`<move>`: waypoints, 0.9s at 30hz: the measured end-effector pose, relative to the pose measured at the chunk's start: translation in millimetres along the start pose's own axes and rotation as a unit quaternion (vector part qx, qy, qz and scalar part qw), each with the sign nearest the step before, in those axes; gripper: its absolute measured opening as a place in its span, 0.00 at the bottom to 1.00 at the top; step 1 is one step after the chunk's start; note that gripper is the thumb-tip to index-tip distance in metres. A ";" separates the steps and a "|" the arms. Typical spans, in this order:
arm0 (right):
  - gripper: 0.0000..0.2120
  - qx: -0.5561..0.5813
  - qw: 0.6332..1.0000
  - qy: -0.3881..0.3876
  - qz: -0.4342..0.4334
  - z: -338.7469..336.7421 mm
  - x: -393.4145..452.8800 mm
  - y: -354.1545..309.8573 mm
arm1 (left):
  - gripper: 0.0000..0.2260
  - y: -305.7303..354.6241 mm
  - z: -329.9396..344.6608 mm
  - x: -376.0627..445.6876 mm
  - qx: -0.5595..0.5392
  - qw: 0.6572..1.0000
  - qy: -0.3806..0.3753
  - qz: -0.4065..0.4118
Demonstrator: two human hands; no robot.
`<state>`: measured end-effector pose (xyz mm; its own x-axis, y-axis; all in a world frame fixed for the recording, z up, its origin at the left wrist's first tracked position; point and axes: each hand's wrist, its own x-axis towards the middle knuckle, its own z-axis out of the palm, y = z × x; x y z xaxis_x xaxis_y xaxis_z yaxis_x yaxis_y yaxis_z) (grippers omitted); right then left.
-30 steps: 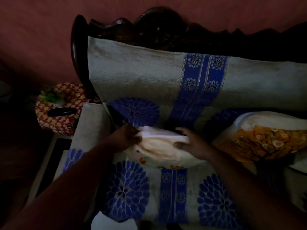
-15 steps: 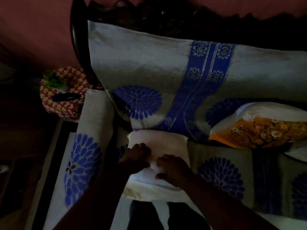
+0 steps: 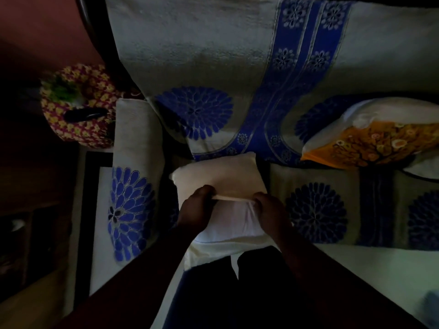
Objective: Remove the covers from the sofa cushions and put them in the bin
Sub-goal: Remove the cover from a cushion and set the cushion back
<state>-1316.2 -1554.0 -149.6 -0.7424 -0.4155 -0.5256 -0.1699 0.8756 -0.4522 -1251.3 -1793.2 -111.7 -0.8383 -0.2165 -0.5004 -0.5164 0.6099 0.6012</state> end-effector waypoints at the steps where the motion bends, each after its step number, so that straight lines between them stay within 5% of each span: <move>1: 0.21 0.039 0.999 -0.010 -0.005 -8.2 3.0 -1.6 | 0.12 -0.5 -0.9 -4.8 0.003 1.000 0.011 -0.006; 5: 0.17 0.087 0.995 -0.017 -0.038 -29.4 -13.9 -4.1 | 0.15 4.1 2.8 -23.5 0.046 0.999 -0.001 -0.027; 7: 0.23 0.050 0.998 -0.003 -0.046 -25.7 -36.1 1.0 | 0.13 0.8 8.5 -32.6 0.122 0.990 -0.071 -0.013; 10: 0.32 -0.035 0.994 -0.091 -0.054 -9.7 -64.7 27.3 | 0.17 -18.9 34.8 -62.2 0.239 0.960 -0.137 0.042; 13: 0.34 -0.079 0.989 -0.108 -0.060 -1.0 -62.5 46.3 | 0.26 -32.1 56.2 -83.1 0.127 0.969 -0.213 -0.017; 16: 0.27 -0.112 0.976 -0.153 -0.108 -8.0 -48.7 48.5 | 0.34 -32.1 58.9 -70.3 0.104 0.974 -0.188 -0.077; 18: 0.17 -0.134 0.964 -0.185 -0.138 -15.2 -46.5 50.2 | 0.22 -24.0 57.3 -61.9 0.213 0.952 -0.215 -0.041; 21: 0.16 -0.131 0.967 -0.121 -0.184 -16.8 -61.2 66.5 | 0.10 -5.7 65.5 -66.5 0.291 0.934 -0.207 -0.015; 24: 0.18 -0.194 0.965 -0.121 -0.130 -10.6 -70.1 76.0 | 0.09 -2.4 83.0 -70.1 0.295 0.939 -0.174 -0.038; 27: 0.15 -0.287 0.952 -0.098 -0.041 -7.3 -57.2 55.9 | 0.19 -6.4 91.4 -56.3 0.248 0.955 -0.150 -0.067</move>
<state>-1288.0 -1479.5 -139.5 -0.5854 -0.4768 -0.6557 -0.5902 0.8051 -0.0585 -1184.8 -1715.2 -144.2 -0.6440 -0.1347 -0.7531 -0.4065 0.8941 0.1877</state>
